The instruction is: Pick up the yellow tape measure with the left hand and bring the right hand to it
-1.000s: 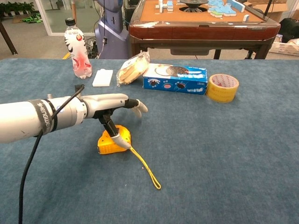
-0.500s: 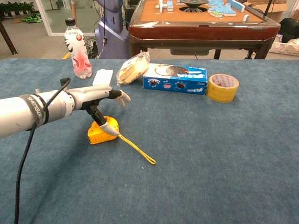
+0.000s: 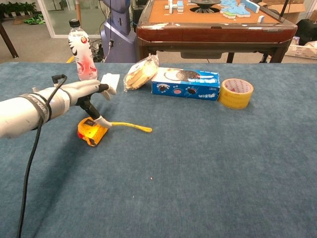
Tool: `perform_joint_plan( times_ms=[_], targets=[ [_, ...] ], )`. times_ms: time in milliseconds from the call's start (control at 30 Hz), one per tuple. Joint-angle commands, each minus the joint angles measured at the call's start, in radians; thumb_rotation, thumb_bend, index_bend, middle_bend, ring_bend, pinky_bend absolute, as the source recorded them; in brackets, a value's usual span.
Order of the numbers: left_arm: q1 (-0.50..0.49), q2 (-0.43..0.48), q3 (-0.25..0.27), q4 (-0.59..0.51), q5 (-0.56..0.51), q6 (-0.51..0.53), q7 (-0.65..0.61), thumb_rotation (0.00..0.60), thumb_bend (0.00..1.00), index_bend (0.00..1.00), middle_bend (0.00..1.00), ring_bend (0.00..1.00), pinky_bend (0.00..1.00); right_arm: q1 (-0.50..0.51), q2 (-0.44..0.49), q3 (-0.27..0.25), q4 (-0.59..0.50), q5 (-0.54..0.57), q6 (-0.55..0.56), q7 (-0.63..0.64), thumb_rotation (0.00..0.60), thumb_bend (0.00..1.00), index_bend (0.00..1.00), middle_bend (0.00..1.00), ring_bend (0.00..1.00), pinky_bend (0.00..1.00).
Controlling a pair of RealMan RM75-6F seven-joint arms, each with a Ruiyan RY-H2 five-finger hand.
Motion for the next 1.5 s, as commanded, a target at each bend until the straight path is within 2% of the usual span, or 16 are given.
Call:
perform_joint_plan(
  times_ms=[33, 333, 533, 700, 800, 867, 967, 1000, 1133, 1267, 1500],
  targets=[
    [0.005, 0.020, -0.004, -0.004, -0.024, 0.004, 0.025, 0.600, 0.05, 0.15, 0.17, 0.03, 0.00, 0.001, 0.000, 0.001, 0.001, 0.000, -0.001, 0.000, 0.600, 0.31, 0.30, 0.24, 0.15, 0.14],
    [0.030, 0.102, 0.020, -0.058, -0.089, 0.011, 0.108, 0.600, 0.05, 0.16, 0.17, 0.03, 0.00, 0.006, -0.007, 0.001, 0.003, -0.006, -0.008, -0.002, 0.600, 0.31, 0.30, 0.24, 0.15, 0.14],
    [0.051, 0.158, 0.015, -0.107, -0.111, -0.003, 0.093, 0.600, 0.07, 0.25, 0.17, 0.03, 0.00, 0.007, -0.007, 0.001, -0.003, -0.012, -0.006, -0.009, 0.600, 0.31, 0.30, 0.24, 0.15, 0.14],
    [0.073, 0.243, 0.018, -0.202, -0.063, -0.081, 0.017, 0.600, 0.08, 0.37, 0.17, 0.03, 0.00, 0.007, -0.010, 0.000, -0.003, -0.010, -0.010, -0.013, 0.600, 0.32, 0.30, 0.24, 0.15, 0.14],
    [0.071, 0.279, 0.032, -0.242, -0.036, -0.111, 0.006, 0.599, 0.08, 0.40, 0.17, 0.03, 0.00, 0.008, -0.012, 0.001, -0.003, -0.010, -0.010, -0.013, 0.600, 0.31, 0.30, 0.24, 0.15, 0.14],
    [0.068, 0.291, 0.038, -0.256, -0.022, -0.120, 0.001, 0.559, 0.08, 0.41, 0.17, 0.02, 0.00, 0.009, -0.013, 0.002, -0.002, -0.011, -0.010, -0.014, 0.600, 0.31, 0.30, 0.24, 0.15, 0.14],
    [0.061, 0.301, 0.046, -0.263, -0.008, -0.135, -0.012, 0.390, 0.08, 0.41, 0.17, 0.01, 0.00, 0.011, -0.013, 0.003, -0.003, -0.013, -0.010, -0.015, 0.600, 0.31, 0.30, 0.24, 0.15, 0.14],
    [0.059, 0.301, 0.047, -0.262, -0.006, -0.139, -0.017, 0.351, 0.08, 0.40, 0.16, 0.00, 0.00, 0.011, -0.013, 0.003, -0.004, -0.012, -0.010, -0.015, 0.600, 0.31, 0.30, 0.24, 0.15, 0.14],
    [0.052, 0.304, 0.054, -0.256, -0.005, -0.163, -0.042, 0.267, 0.08, 0.40, 0.16, 0.00, 0.00, 0.009, -0.013, 0.003, -0.003, -0.012, -0.008, -0.016, 0.600, 0.31, 0.30, 0.24, 0.15, 0.14],
    [0.038, 0.309, 0.081, -0.249, -0.015, -0.176, -0.029, 0.223, 0.08, 0.39, 0.15, 0.00, 0.00, 0.007, -0.015, 0.003, -0.003, -0.011, -0.004, -0.016, 0.600, 0.31, 0.30, 0.24, 0.15, 0.14],
    [0.020, 0.314, 0.121, -0.244, -0.061, -0.162, 0.007, 0.217, 0.08, 0.40, 0.14, 0.00, 0.00, 0.006, -0.015, 0.003, -0.003, -0.013, -0.002, -0.013, 0.600, 0.31, 0.30, 0.24, 0.15, 0.14]
  ],
)
